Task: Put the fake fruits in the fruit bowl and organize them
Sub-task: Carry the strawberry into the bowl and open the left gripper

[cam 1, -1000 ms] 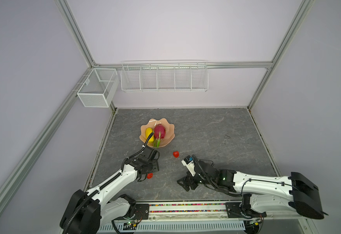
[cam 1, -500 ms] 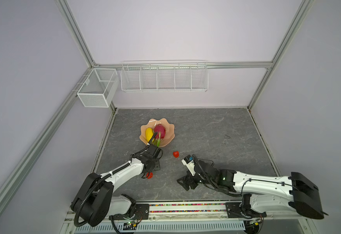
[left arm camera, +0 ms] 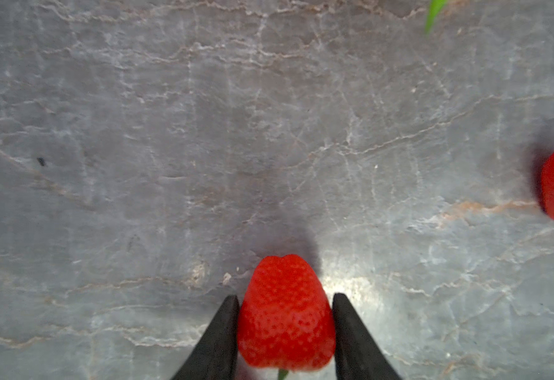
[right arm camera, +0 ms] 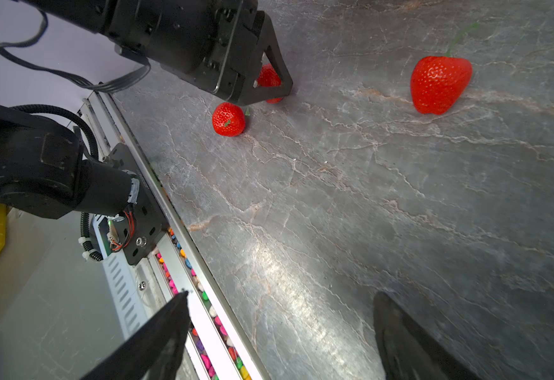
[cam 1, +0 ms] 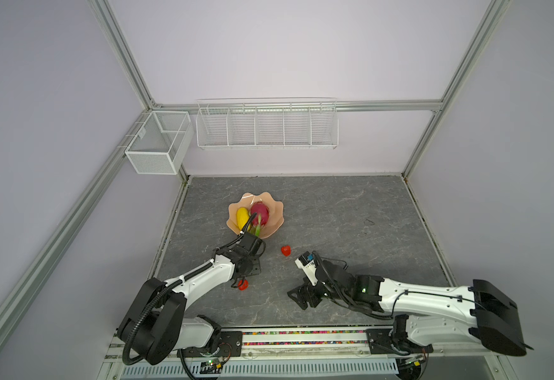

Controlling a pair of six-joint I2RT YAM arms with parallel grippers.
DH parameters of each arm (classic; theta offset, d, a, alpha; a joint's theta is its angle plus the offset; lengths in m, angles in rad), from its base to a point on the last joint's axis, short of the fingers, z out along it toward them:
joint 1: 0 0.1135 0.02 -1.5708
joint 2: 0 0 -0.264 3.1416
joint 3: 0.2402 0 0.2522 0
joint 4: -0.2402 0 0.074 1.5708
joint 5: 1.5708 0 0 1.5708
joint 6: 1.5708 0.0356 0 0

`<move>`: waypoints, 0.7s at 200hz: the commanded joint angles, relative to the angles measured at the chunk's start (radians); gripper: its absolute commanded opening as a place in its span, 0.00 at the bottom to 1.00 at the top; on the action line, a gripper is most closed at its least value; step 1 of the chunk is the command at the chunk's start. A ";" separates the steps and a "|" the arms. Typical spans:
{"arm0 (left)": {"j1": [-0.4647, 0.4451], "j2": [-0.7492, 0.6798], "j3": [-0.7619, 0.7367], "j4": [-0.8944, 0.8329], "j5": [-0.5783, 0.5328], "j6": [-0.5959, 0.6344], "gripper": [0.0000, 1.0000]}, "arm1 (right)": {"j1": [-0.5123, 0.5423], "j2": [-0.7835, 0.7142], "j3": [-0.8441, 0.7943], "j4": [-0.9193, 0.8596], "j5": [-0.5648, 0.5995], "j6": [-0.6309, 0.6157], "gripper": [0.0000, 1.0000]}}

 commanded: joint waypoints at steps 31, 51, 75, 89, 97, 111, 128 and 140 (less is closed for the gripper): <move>-0.006 -0.041 0.169 -0.055 0.070 0.034 0.39 | -0.063 -0.074 -0.009 -0.024 -0.001 0.013 0.89; -0.009 -0.001 0.286 -0.057 0.108 0.069 0.39 | -0.147 -0.126 -0.013 -0.077 -0.030 -0.001 0.89; -0.012 0.121 0.473 -0.089 0.110 0.117 0.39 | -0.223 -0.189 -0.002 -0.137 -0.053 -0.032 0.89; -0.014 0.218 0.585 -0.106 0.089 0.147 0.39 | -0.247 -0.215 0.007 -0.166 -0.058 -0.046 0.89; -0.014 0.277 0.653 -0.122 0.075 0.163 0.39 | -0.257 -0.229 0.010 -0.180 -0.060 -0.051 0.89; -0.014 0.381 0.775 -0.148 0.043 0.187 0.39 | -0.268 -0.246 0.011 -0.196 -0.062 -0.055 0.89; -0.014 0.508 0.928 -0.200 0.008 0.211 0.39 | -0.274 -0.258 0.009 -0.211 -0.064 -0.054 0.89; -0.014 0.584 1.017 -0.228 -0.023 0.224 0.39 | -0.276 -0.263 0.003 -0.215 -0.064 -0.053 0.89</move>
